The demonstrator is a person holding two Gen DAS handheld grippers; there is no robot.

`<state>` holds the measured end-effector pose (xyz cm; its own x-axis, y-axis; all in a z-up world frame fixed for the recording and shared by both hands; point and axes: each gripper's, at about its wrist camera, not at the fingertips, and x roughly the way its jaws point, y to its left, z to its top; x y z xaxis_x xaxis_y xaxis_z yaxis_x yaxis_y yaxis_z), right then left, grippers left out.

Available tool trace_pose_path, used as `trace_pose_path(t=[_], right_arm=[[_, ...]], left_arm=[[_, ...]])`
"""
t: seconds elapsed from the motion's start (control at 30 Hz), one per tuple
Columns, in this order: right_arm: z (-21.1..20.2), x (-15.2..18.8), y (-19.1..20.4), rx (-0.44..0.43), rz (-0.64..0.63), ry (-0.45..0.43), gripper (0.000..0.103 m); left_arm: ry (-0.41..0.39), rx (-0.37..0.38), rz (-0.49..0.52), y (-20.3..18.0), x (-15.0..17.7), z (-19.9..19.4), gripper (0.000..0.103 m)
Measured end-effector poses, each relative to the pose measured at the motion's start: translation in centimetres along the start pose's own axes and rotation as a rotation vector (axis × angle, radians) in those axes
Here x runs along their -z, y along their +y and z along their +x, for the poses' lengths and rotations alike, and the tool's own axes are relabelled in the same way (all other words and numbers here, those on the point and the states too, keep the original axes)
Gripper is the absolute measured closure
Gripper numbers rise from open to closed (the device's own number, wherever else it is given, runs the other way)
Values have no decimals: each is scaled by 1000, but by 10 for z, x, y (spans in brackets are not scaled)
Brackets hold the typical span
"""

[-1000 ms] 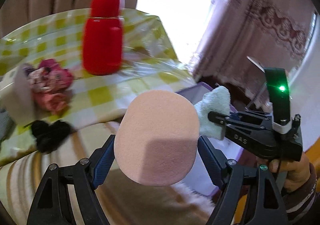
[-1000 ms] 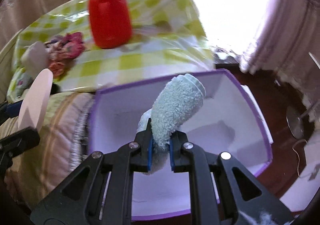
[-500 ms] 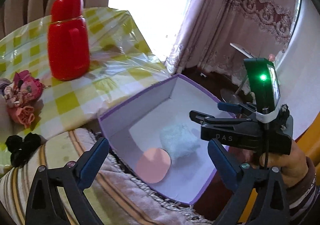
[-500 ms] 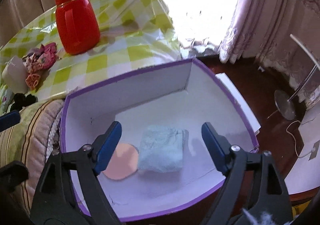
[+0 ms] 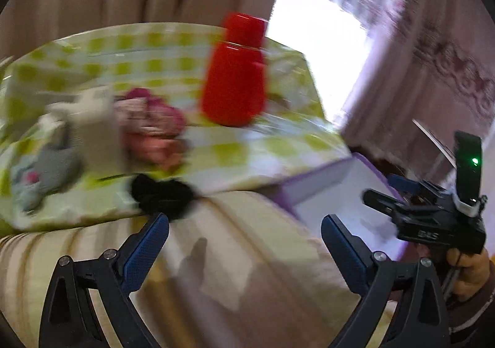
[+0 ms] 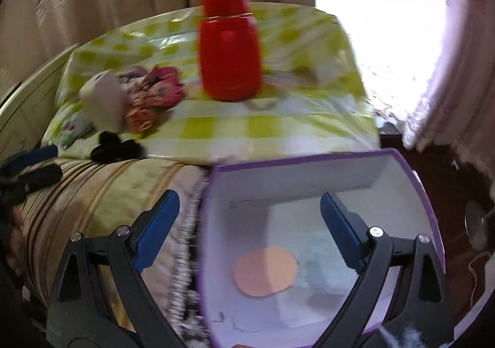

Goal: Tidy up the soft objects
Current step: 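Move both open tools back over the table, then grasp the black fuzzy item with the right tool while the left tool grasps the gray mask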

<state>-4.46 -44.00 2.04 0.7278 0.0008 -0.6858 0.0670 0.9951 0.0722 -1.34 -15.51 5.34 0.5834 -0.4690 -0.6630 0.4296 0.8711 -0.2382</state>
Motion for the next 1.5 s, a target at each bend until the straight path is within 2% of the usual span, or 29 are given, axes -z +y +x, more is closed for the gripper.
trace_pose_path(t=[0.13,0.3,0.5,0.63,0.8,1.0,1.3,1.5], right_arm=[[6,-6,39,-54,-80,20,9],[11,-17,72,-135,-113,33,9],[21,-33,117,-183,-174,34,9],[36,-38,144,-228,-199,72,9],[62,-43,171,-260,-209,129,9],[92,-46,196,-279,-222,203,9],[124,-48,223,-265,-273,260,9],[146,-48,231,-247,-273,299,9]], left_arm=[[-41,-80,-77,47,10,-24,3],[-89,-205,-129,94,22,-49,3],[-117,-263,-203,139,29,-68,3],[-118,-300,-248,163,24,-72,3],[-113,-325,-300,188,19,-72,3],[-70,-343,-350,216,9,-60,3],[-65,-342,-344,237,-18,-42,3],[-106,-329,-327,252,-52,-24,6]])
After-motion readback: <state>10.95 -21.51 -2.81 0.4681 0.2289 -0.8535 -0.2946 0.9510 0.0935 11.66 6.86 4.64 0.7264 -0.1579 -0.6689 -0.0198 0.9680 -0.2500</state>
